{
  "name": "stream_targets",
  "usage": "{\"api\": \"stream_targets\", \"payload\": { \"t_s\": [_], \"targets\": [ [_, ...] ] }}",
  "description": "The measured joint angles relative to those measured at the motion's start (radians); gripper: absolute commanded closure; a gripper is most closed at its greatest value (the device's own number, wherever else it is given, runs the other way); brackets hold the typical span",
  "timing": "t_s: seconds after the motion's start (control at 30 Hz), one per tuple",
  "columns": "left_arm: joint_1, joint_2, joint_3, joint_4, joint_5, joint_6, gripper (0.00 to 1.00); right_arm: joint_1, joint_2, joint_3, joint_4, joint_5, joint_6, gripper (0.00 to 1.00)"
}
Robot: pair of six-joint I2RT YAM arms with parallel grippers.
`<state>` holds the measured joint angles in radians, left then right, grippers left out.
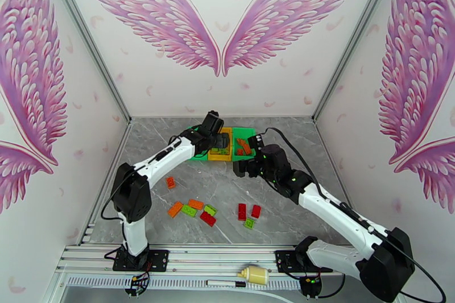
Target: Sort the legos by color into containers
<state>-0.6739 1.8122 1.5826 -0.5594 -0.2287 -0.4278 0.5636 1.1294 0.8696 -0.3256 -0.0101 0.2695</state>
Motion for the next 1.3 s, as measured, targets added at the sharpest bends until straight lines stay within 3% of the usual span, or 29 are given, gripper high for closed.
{"api": "stream_targets", "payload": {
  "t_s": [0.1, 0.57, 0.73, 0.9, 1.07, 1.3],
  "targets": [
    [-0.031, -0.086, -0.093, 0.007, -0.003, 0.005, 0.01, 0.000, -0.027, -0.016, -0.040, 0.018, 0.000, 0.00],
    [-0.093, -0.470, -0.507, -0.121, -0.076, -0.236, 0.01, 0.009, -0.076, -0.033, -0.084, -0.096, -0.061, 0.00],
    [0.015, -0.569, -0.612, -0.171, -0.073, -0.346, 0.02, 0.026, -0.056, -0.033, -0.082, -0.132, -0.088, 0.00],
    [0.154, -0.573, -0.647, -0.192, -0.042, -0.380, 0.03, 0.084, -0.023, -0.033, -0.068, -0.154, -0.100, 0.01],
    [0.253, -0.487, -0.647, -0.189, 0.000, -0.378, 0.08, 0.157, 0.002, -0.032, -0.016, -0.170, -0.113, 0.01],
    [0.325, -0.357, -0.650, -0.155, 0.033, -0.365, 0.16, 0.190, 0.029, -0.017, 0.039, -0.185, -0.115, 0.01]
  ]
}}
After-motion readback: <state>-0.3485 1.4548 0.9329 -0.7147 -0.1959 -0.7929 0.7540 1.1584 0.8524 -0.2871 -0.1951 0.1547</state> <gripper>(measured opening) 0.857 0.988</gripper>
